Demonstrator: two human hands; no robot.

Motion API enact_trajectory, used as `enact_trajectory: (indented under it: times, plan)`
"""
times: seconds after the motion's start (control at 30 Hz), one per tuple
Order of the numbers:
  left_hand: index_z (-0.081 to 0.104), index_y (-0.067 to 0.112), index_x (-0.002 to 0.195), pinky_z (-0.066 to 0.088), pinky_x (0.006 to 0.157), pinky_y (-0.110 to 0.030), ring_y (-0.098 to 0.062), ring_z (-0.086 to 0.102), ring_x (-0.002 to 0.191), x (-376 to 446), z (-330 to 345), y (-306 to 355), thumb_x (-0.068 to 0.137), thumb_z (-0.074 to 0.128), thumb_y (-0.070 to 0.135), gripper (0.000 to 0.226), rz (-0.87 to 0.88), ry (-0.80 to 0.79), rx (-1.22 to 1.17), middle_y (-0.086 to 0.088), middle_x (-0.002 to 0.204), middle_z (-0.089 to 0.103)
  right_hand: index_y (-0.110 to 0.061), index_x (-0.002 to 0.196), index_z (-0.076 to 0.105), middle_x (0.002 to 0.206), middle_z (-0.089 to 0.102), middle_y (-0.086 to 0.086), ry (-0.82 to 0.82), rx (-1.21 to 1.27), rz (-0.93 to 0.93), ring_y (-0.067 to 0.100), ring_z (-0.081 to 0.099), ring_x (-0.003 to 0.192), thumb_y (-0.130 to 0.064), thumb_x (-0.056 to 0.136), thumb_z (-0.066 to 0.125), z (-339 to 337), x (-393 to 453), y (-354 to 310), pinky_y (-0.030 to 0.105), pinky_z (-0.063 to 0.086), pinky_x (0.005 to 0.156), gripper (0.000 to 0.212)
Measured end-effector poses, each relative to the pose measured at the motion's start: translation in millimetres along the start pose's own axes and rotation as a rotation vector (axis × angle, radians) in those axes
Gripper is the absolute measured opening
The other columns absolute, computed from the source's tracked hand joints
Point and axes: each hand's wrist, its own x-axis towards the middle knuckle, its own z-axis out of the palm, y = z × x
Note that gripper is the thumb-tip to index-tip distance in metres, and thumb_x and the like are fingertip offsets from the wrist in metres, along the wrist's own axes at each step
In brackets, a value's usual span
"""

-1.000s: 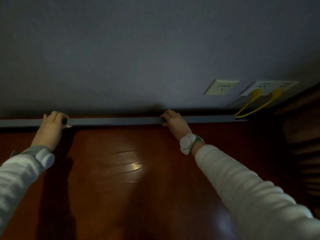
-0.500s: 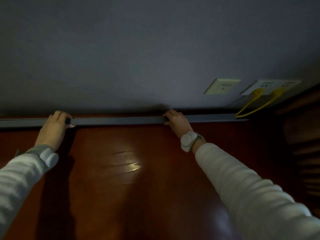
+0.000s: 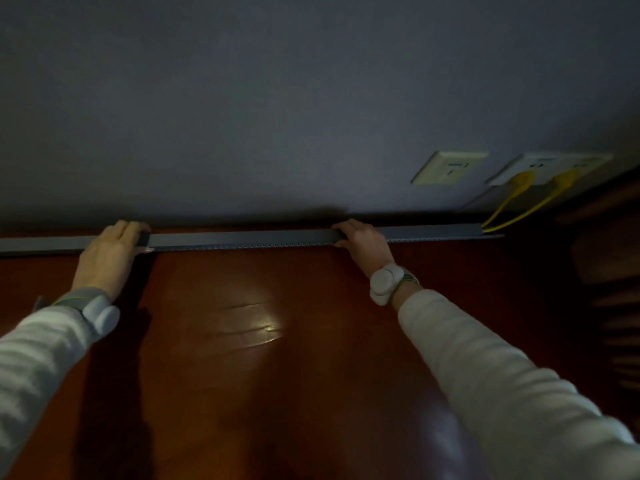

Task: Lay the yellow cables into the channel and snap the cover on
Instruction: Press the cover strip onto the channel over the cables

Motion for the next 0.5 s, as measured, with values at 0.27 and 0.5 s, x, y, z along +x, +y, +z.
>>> enact_trajectory:
  times: [0.27, 0.5]
  plan:
    - [0.057, 0.008, 0.113, 0.051, 0.076, -0.056, -0.045, 0.057, 0.096, 1.7, -0.2, 7.1, 0.082, 0.070, 0.012, 0.034, 0.070, -0.021, 0.096, -0.022, 0.104, 0.058, -0.006, 0.121, 0.057, 0.113, 0.065, 0.017, 0.027, -0.031, -0.022, 0.034, 0.062, 0.103, -0.016, 0.090, 0.061, -4.6, -6.9, 20.1, 0.041, 0.053, 0.076, 0.033]
    - [0.057, 0.005, 0.110, 0.051, 0.068, -0.055, -0.045, 0.059, 0.094, -1.9, 2.5, 1.5, 0.077, 0.073, 0.006, 0.036, 0.042, -0.041, 0.122, -0.024, 0.103, 0.058, -0.005, 0.118, 0.059, 0.112, 0.064, 0.017, 0.042, -0.035, -0.019, 0.033, 0.062, 0.103, -0.016, 0.089, 0.062, -11.2, -12.8, 37.2, 0.041, 0.053, 0.075, 0.031]
